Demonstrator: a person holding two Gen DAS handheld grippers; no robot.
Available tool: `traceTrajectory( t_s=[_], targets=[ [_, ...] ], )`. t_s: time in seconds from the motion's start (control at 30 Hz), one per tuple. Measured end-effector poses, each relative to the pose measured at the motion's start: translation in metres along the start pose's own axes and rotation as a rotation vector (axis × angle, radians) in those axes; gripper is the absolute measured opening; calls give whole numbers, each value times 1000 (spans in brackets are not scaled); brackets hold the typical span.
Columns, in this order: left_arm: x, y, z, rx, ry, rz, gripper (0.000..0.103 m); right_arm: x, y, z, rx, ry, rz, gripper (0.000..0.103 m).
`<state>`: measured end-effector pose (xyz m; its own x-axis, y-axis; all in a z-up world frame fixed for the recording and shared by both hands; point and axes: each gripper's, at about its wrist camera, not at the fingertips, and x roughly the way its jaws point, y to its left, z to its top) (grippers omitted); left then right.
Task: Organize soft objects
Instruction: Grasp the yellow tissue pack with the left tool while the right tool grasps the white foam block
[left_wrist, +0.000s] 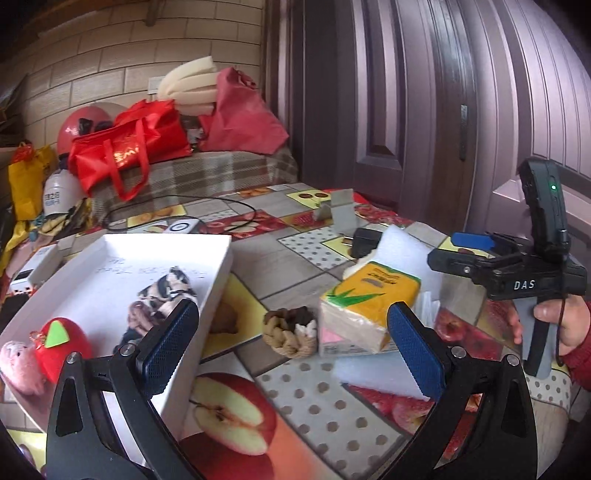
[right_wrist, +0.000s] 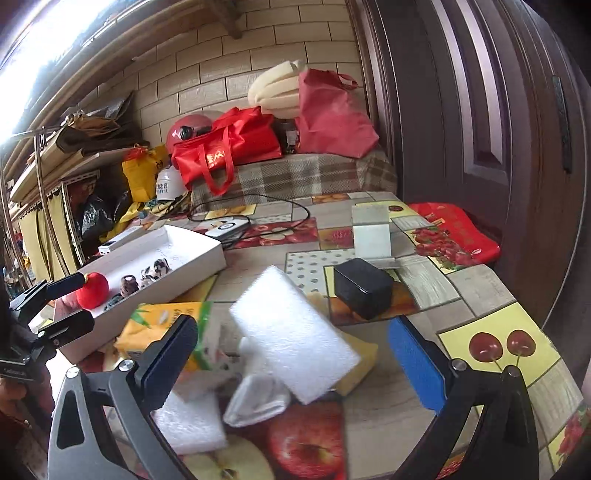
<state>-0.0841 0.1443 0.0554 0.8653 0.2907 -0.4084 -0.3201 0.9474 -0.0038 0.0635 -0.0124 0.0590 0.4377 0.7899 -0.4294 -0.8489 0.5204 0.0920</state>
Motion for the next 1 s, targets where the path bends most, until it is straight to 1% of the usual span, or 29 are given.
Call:
traceTrajectory(
  t_s=[0.07,0.17,0.3,0.4,0.47,0.5,0.53,0.6,0.63,0.67,0.8,0.9,1.0],
  targets=[
    [12,-13,5,35,24,-33,103,7,-6,2,-31,29,3,102],
    [24,-28,9,81,50,-61,103,15,-6,2,-84,59,17,99],
    [36,-38,13,121,74,-92,103,23,-2,-1,-152,106,43,95],
    [44,-41,16,126,90,-101,103,33,2,-2,-201,147,55,88],
    [50,-42,17,127,104,-109,103,39,6,-2,-227,176,64,81],
    [53,-42,18,128,111,-112,103,42,7,-3,-236,192,69,79],
    [56,-43,18,130,118,-116,102,45,9,-4,-243,208,68,75],
    [58,-42,19,132,127,-140,85,49,10,-5,-253,232,67,70],
    [58,-42,19,134,126,-144,64,50,11,-5,-256,235,65,67],
    [57,-42,19,132,119,-145,50,49,11,-5,-258,230,72,61],
    [42,-41,19,124,39,-124,49,35,10,-5,-257,166,74,57],
    [30,-38,18,108,-18,-82,49,21,5,-1,-236,85,59,56],
    [17,-32,17,73,-73,-10,49,1,-5,0,-177,-18,39,56]
  ],
)
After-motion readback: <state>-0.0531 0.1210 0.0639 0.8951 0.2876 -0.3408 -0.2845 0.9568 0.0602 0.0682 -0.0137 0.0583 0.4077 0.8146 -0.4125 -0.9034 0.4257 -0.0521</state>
